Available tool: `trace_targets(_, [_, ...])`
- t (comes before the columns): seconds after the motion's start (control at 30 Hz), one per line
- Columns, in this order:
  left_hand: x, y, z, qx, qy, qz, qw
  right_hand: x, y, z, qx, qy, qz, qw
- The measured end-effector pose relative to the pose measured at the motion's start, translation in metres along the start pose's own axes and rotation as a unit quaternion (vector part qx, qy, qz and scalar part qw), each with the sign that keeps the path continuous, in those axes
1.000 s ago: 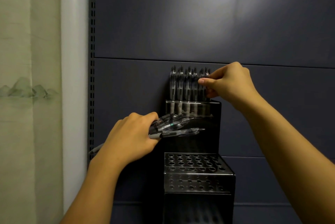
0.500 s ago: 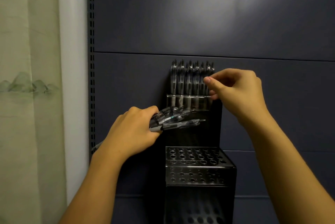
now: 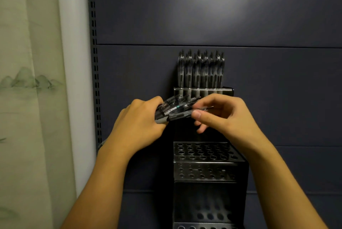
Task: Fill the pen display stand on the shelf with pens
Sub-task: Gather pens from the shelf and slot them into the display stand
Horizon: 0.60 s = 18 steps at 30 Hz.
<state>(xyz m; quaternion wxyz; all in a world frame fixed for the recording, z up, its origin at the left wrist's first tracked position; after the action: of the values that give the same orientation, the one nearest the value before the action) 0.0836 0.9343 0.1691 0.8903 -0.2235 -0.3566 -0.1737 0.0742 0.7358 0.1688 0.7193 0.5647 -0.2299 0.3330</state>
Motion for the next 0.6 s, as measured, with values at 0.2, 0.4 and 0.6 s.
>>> trace_targets(0.2, [-0.0003,-0.0003,0.0008,0.004,-0.010,-0.005,1.000,0.0014,-0.0022,-0.0024,0.019,0.013,0.003,1.000])
trace_targets(0.4, [0.0006,-0.0002,0.0001,-0.004,-0.014,-0.011,1.000,0.0018,-0.0010,-0.0056,0.092,0.018,0.002,0.996])
trace_targets(0.6, [0.0019,0.0012,-0.0021,-0.027,-0.022,-0.020,0.999,0.0023,-0.0017,-0.0040,0.128,0.003,0.003,0.992])
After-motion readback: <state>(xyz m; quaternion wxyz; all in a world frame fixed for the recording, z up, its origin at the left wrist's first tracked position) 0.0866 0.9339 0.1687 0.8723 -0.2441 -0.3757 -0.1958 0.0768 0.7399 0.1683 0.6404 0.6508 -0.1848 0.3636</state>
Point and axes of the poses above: each hand's wrist, its own x-axis towards the middle knuckle, its own z-axis out of the back of the hand, y = z × x, the point moved 6 cm from there along x, towards the middle knuckle, and after that the axes turned 3 degrees about -x, right-handed, at the moved point
